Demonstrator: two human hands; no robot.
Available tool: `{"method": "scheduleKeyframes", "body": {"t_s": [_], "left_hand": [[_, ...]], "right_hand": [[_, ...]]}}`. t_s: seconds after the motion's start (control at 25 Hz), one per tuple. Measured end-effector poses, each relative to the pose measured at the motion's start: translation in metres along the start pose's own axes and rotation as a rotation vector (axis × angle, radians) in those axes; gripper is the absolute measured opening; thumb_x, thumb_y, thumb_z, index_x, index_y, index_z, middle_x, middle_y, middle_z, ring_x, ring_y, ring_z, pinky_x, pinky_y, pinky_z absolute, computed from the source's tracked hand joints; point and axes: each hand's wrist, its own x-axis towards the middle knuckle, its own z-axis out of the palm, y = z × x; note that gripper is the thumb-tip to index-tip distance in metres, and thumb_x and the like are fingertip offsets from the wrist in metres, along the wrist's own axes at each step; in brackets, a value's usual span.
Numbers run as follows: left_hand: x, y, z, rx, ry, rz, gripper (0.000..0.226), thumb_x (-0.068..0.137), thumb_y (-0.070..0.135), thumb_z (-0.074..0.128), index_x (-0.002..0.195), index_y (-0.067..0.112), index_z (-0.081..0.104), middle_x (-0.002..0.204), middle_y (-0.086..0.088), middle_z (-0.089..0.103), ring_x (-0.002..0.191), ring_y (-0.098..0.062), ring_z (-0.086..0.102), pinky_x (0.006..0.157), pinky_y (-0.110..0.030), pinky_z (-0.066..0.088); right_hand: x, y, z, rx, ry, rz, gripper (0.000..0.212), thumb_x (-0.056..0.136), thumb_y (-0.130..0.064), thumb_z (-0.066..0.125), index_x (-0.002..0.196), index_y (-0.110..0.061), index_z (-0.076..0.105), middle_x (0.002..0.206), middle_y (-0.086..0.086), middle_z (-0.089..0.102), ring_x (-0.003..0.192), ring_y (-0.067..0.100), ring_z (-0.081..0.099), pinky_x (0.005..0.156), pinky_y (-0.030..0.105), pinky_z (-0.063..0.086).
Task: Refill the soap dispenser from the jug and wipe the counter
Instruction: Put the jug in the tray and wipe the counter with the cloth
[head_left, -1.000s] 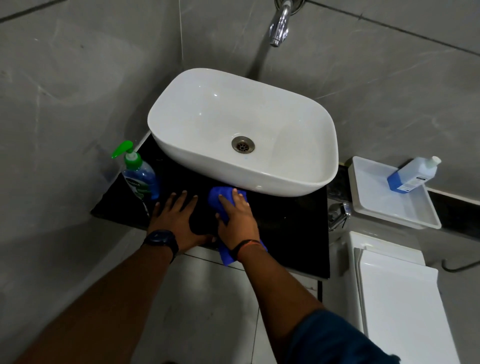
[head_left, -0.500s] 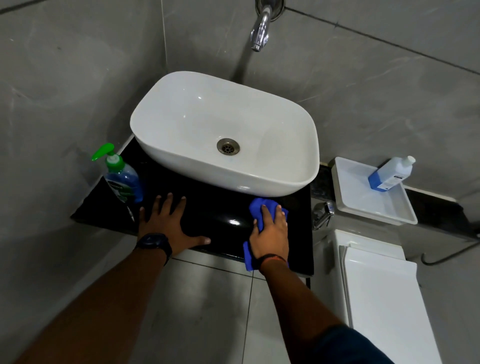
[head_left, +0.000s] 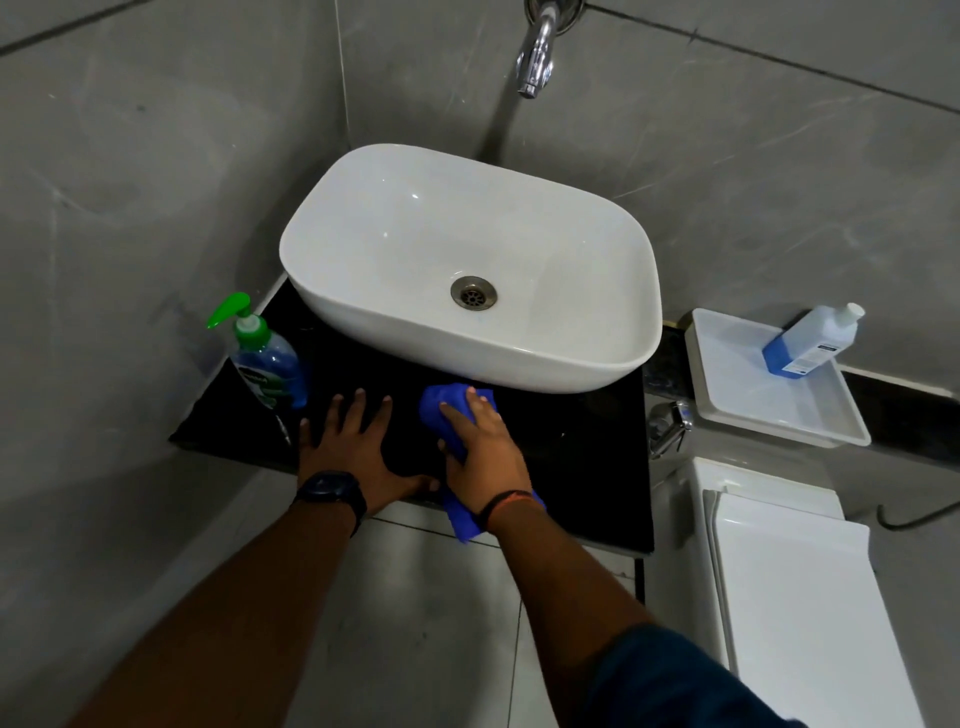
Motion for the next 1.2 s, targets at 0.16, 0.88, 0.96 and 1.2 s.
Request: {"method": "scheduleKeyframes", "body": {"t_s": [0.16, 0.88, 0.96, 1.2], "left_hand": [[0.001, 0.001, -0.001, 0.021, 0.009, 0.008, 0.127, 0.036, 0.097, 0.038, 0.143, 0.037, 0.008, 0.157, -0.001, 0.003, 0.142, -0.027, -0.002, 0.111, -0.059, 0.005], [-0.002, 0.002, -0.003, 0.030, -0.002, 0.027, 0.128, 0.034, 0.095, 0.039, 0.143, 0.036, 0.010, 0.157, 0.001, 0.004, 0.142, -0.028, -0.002, 0.111, -0.059, 0.003], [-0.002, 0.000, -0.003, 0.025, -0.006, 0.032, 0.128, 0.034, 0.097, 0.038, 0.143, 0.037, 0.009, 0.157, 0.002, 0.002, 0.142, -0.027, -0.004, 0.111, -0.059, 0.002], [-0.003, 0.000, -0.002, 0.018, -0.024, 0.031, 0.126, 0.037, 0.095, 0.042, 0.143, 0.037, 0.006, 0.157, 0.004, -0.001, 0.142, -0.025, -0.006, 0.112, -0.058, 0.000]], "right_hand": [[-0.017, 0.039, -0.024, -0.025, 0.061, 0.010, 0.049, 0.089, -0.018, 0.060, 0.136, -0.018, 0.050, 0.152, 0.016, 0.029, 0.140, 0.030, 0.027, 0.116, 0.035, 0.021], [-0.018, 0.028, -0.012, -0.037, -0.003, -0.130, 0.051, 0.086, -0.016, 0.062, 0.136, -0.018, 0.050, 0.152, 0.017, 0.029, 0.140, 0.032, 0.027, 0.116, 0.039, 0.021], [-0.025, 0.048, -0.021, -0.069, 0.130, 0.015, 0.049, 0.087, -0.016, 0.061, 0.135, -0.017, 0.051, 0.151, 0.018, 0.031, 0.138, 0.034, 0.030, 0.115, 0.039, 0.022], [-0.008, 0.021, -0.002, -0.091, 0.296, 0.332, 0.051, 0.089, -0.020, 0.057, 0.138, -0.015, 0.046, 0.153, 0.020, 0.025, 0.140, 0.036, 0.022, 0.116, 0.040, 0.016]]}}
